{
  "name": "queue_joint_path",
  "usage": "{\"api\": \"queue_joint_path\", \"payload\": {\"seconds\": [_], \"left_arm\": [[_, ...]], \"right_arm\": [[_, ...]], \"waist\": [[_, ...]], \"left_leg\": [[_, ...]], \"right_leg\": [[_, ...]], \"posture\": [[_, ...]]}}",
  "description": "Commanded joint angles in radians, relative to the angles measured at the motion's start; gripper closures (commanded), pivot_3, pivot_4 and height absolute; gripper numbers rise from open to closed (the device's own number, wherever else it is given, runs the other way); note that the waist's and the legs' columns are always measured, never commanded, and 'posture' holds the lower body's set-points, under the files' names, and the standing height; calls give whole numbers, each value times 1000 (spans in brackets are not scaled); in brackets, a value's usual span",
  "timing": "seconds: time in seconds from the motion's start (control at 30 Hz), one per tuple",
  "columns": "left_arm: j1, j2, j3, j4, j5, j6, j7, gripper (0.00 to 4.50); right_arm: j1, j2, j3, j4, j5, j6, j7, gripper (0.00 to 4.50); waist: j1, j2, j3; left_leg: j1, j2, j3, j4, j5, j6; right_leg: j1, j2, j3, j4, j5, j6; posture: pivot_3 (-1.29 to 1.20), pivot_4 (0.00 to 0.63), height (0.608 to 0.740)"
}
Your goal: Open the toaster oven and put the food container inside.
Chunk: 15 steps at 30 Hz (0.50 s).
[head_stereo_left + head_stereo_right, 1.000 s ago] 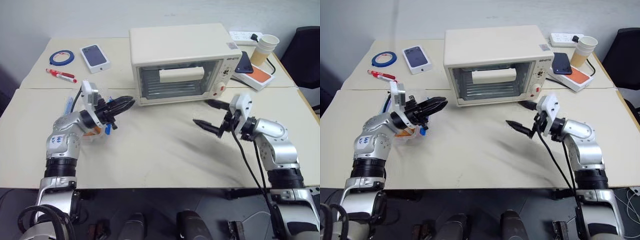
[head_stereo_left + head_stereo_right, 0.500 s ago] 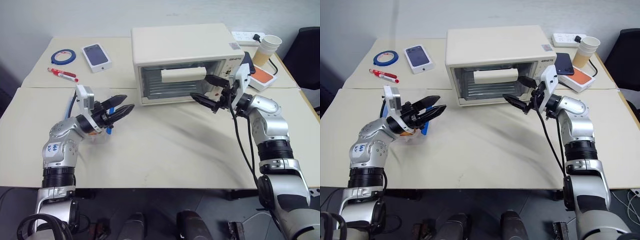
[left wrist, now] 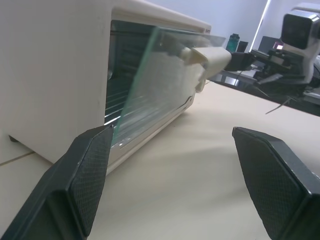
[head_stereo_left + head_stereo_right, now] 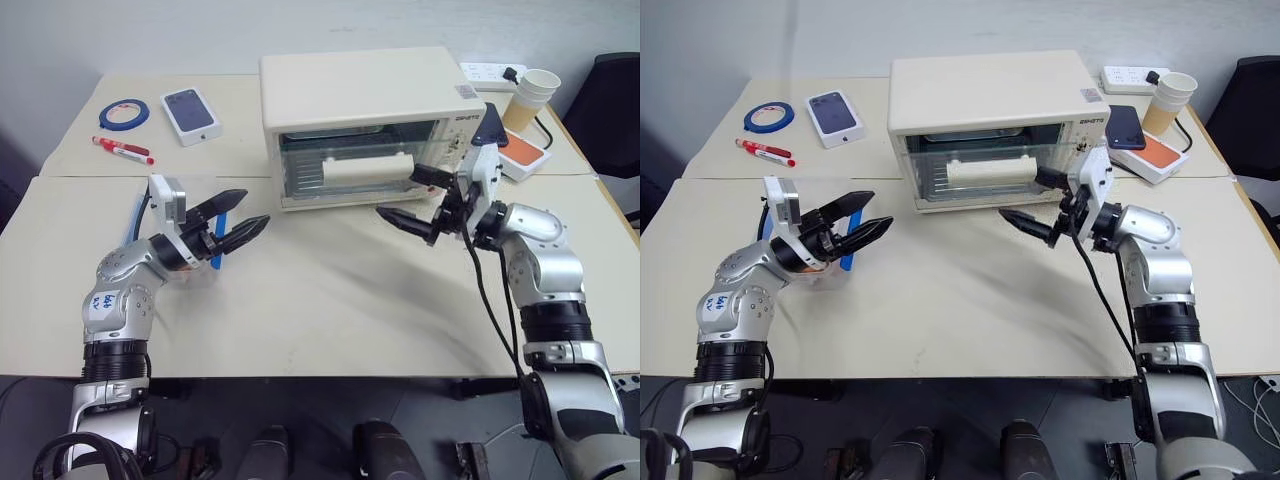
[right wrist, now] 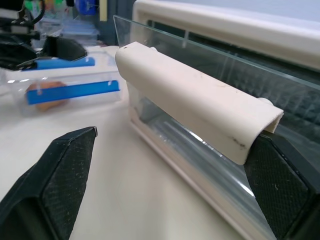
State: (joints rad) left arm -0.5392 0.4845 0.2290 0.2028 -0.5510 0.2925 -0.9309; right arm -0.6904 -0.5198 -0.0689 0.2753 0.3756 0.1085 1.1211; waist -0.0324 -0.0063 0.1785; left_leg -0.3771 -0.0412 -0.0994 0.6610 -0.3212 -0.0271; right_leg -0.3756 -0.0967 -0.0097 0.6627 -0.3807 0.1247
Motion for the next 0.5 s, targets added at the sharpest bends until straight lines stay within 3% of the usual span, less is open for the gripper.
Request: {"api": "queue_joint_path", "payload": {"seconds": [0.03, 0.23, 0.5], "left_arm": [[-42, 19, 31, 18, -42, 4, -42, 482], [-204, 57, 49, 259, -19, -48, -113, 1748], [-341, -35, -38, 433, 69, -150, -173, 3594]], "right_arm": [[59, -25, 29, -112, 1, -20, 42, 0], [84, -17, 44, -139, -3, -22, 37, 0], [71, -5, 47, -129, -11, -32, 22, 0]], "waist": [[0, 0, 0], [-2, 0, 0], [-2, 0, 0]], "left_leg": [[0, 0, 0, 0, 0, 0], [0, 0, 1, 0, 0, 0], [0, -1, 1, 0, 0, 0]], "right_leg": [[0, 0, 0, 0, 0, 0], [-1, 1, 0, 0, 0, 0], [0, 1, -4, 1, 0, 0]], "posture": [[0, 150, 740], [0, 150, 740], [0, 150, 740]]}}
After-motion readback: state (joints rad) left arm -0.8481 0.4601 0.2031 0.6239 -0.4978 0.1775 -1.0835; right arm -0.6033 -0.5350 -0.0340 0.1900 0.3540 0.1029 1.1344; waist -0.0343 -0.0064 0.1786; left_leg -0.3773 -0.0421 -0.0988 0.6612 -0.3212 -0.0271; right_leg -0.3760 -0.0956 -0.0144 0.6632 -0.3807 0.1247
